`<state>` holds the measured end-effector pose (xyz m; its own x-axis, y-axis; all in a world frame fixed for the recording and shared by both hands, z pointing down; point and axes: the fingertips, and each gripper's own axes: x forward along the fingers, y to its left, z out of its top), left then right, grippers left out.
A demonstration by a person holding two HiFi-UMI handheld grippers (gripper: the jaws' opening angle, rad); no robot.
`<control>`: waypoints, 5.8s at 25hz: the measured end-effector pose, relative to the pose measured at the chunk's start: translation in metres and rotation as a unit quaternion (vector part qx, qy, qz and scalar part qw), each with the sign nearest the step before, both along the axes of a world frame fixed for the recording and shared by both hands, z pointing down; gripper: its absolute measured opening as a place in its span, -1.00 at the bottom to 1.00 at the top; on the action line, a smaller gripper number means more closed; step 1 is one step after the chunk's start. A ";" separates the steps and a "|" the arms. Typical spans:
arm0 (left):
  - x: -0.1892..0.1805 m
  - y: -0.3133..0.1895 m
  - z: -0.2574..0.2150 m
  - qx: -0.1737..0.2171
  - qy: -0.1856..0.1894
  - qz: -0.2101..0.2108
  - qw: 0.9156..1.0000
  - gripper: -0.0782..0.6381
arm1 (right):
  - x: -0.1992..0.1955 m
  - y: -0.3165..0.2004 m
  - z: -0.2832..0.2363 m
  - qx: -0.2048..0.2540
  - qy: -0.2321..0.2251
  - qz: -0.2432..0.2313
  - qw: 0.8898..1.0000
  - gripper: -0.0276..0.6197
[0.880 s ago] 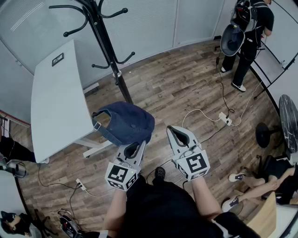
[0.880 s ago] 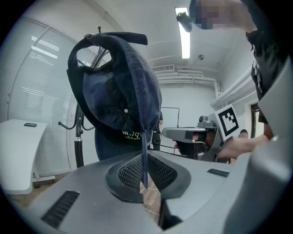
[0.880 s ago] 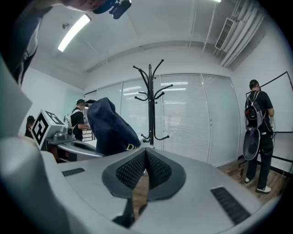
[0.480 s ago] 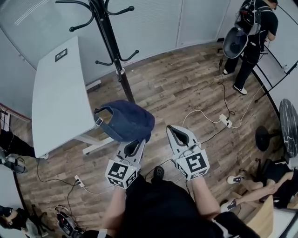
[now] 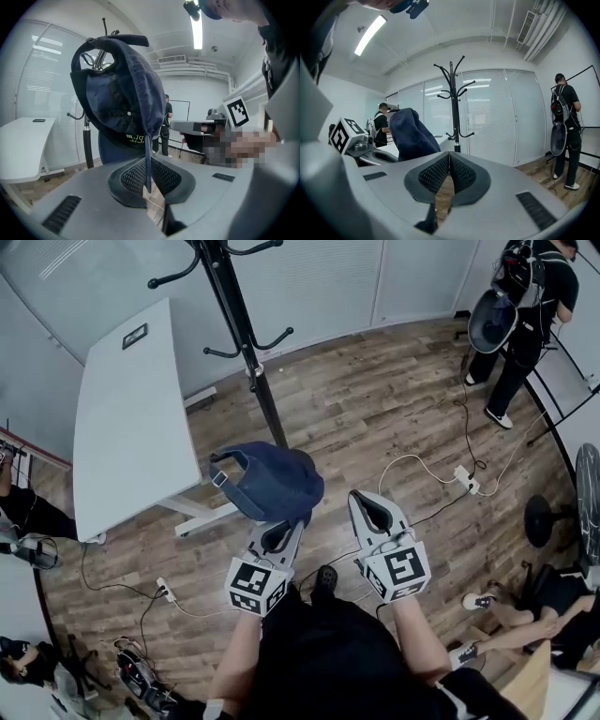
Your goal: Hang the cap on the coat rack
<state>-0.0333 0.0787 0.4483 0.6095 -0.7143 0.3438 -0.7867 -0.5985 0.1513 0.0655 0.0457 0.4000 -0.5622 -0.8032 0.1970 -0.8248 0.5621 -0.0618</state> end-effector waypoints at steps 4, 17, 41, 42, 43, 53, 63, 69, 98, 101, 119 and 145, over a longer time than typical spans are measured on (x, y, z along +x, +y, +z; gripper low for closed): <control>-0.002 0.002 0.010 -0.010 -0.003 -0.010 1.000 -0.69 | 0.007 0.002 0.009 -0.021 -0.003 0.000 1.000 -0.82; 0.004 -0.022 0.028 -0.030 -0.005 -0.009 0.999 -0.69 | 0.011 -0.014 0.019 -0.047 0.013 -0.001 0.999 -0.82; -0.025 -0.120 0.099 -0.138 -0.020 -0.003 0.990 -0.69 | -0.023 -0.140 0.003 -0.029 0.023 0.004 0.999 -0.82; -0.025 -0.122 0.101 -0.141 -0.021 0.000 0.990 -0.69 | -0.025 -0.143 0.004 -0.030 0.022 0.004 0.999 -0.82; -0.026 -0.124 0.103 -0.143 -0.021 0.003 0.989 -0.69 | -0.028 -0.146 0.004 -0.030 0.021 0.004 0.999 -0.82; -0.026 -0.139 0.106 -0.148 -0.022 0.031 0.988 -0.69 | -0.037 -0.157 0.010 -0.032 0.023 0.016 0.999 -0.82; -0.017 -0.152 0.103 -0.149 -0.032 0.031 0.988 -0.69 | -0.028 -0.157 0.010 -0.037 0.022 0.024 0.999 -0.82; -0.008 -0.162 0.102 -0.157 -0.034 0.027 0.987 -0.69 | -0.029 -0.168 0.007 -0.034 0.024 0.006 0.999 -0.82; -0.010 -0.216 0.114 -0.181 -0.075 0.032 0.980 -0.69 | -0.027 -0.192 0.006 -0.033 0.025 0.008 0.999 -0.82; -0.009 -0.222 0.118 -0.183 -0.078 0.033 0.980 -0.69 | -0.026 -0.195 0.006 -0.035 0.023 0.015 0.999 -0.82; -0.025 -0.226 0.154 -0.202 -0.099 0.022 0.974 -0.69 | -0.024 -0.192 0.008 -0.043 0.031 0.021 0.998 -0.82; -0.061 -0.243 0.201 -0.205 -0.151 -0.006 0.967 -0.53 | -0.030 -0.190 0.014 -0.054 0.047 0.019 0.997 -0.82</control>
<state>-0.0947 -0.1642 0.6494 0.4301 -0.4859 0.7609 -0.8383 -0.5277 0.1369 0.0351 -0.1439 0.4136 -0.5072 -0.7946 0.3336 -0.8500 0.5251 -0.0418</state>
